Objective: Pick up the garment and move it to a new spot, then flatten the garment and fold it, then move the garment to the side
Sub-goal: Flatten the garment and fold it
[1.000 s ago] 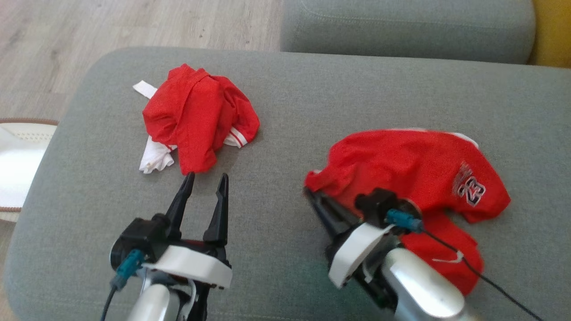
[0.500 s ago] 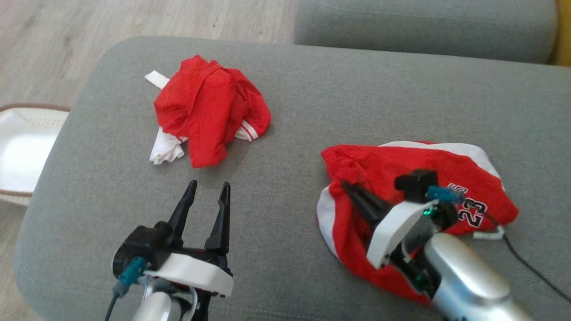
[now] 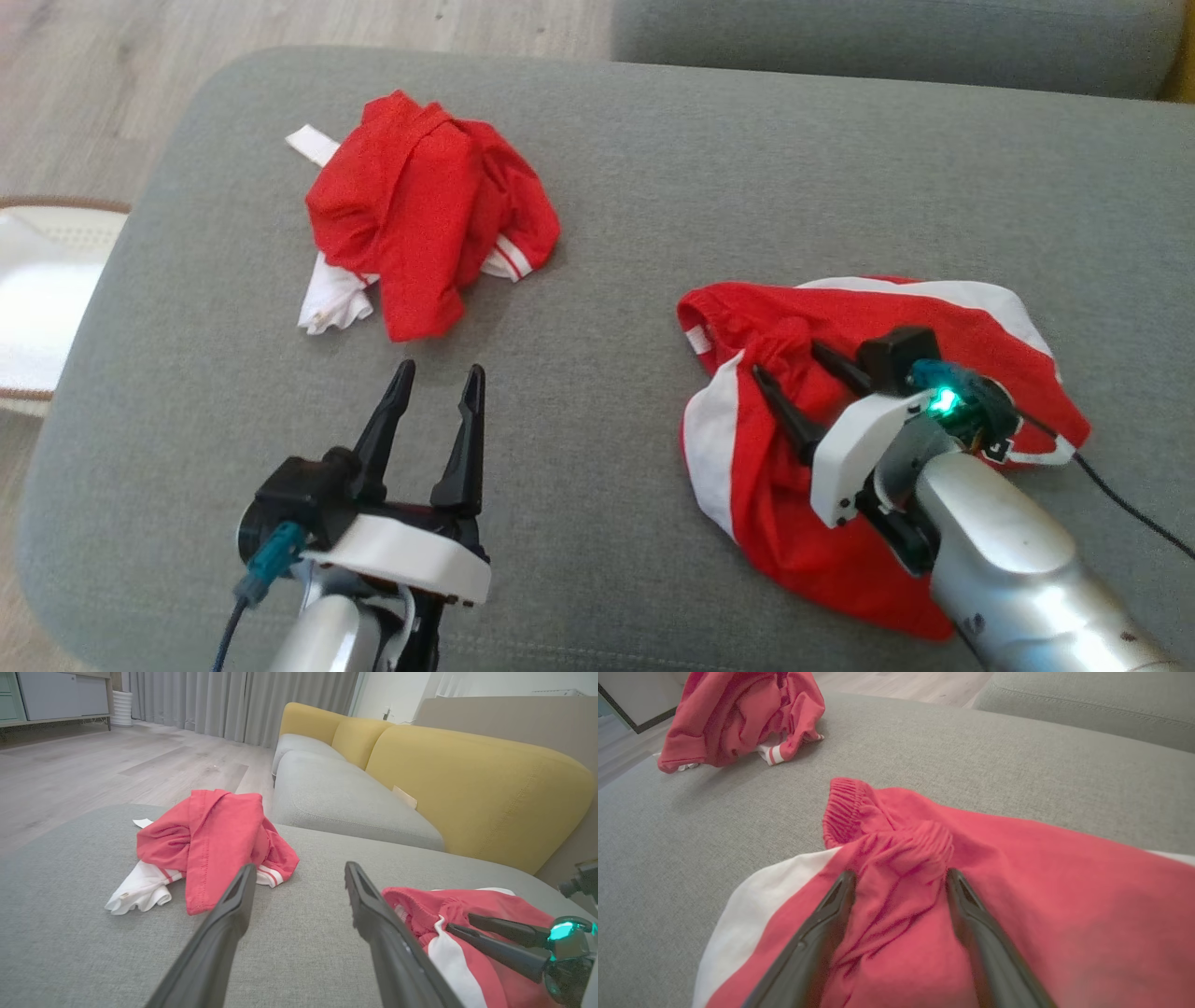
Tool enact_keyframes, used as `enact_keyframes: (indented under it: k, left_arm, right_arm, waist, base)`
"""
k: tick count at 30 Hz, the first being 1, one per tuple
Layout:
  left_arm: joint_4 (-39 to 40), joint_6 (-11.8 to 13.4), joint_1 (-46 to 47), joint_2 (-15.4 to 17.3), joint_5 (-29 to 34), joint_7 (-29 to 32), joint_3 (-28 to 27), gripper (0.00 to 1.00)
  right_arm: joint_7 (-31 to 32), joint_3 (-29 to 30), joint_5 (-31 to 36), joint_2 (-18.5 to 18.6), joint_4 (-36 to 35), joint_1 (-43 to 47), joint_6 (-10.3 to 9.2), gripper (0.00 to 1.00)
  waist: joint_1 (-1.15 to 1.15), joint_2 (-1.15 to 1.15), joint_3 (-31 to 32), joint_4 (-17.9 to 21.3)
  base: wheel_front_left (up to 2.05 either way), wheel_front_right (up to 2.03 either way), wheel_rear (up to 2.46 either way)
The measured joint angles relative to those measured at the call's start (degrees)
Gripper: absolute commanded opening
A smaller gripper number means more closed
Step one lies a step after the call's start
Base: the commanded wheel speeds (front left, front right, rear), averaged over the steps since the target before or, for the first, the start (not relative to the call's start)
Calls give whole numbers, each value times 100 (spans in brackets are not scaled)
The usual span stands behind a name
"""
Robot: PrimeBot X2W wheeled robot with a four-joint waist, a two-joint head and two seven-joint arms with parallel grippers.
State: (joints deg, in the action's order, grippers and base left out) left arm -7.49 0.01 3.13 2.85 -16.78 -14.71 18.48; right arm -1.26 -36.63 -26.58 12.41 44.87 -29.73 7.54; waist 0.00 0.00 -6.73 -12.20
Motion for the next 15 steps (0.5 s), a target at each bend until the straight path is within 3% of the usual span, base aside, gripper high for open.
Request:
enact_keyframes:
  k: [8, 15]
  left_arm:
    - [-10, 1, -2, 0, 7, 1, -121, 100]
    - [3, 2, -64, 0, 16, 1, -270, 100]
  right_arm:
    - [-570, 256, 216, -246, 85, 12, 0, 100]
    - [-946, 995, 424, -287, -407, 506, 0, 100]
  waist:
    - [0, 0, 138, 319]
    - [0, 0, 313, 704]
  base:
    - [0, 0, 0]
    - [0, 0, 0]
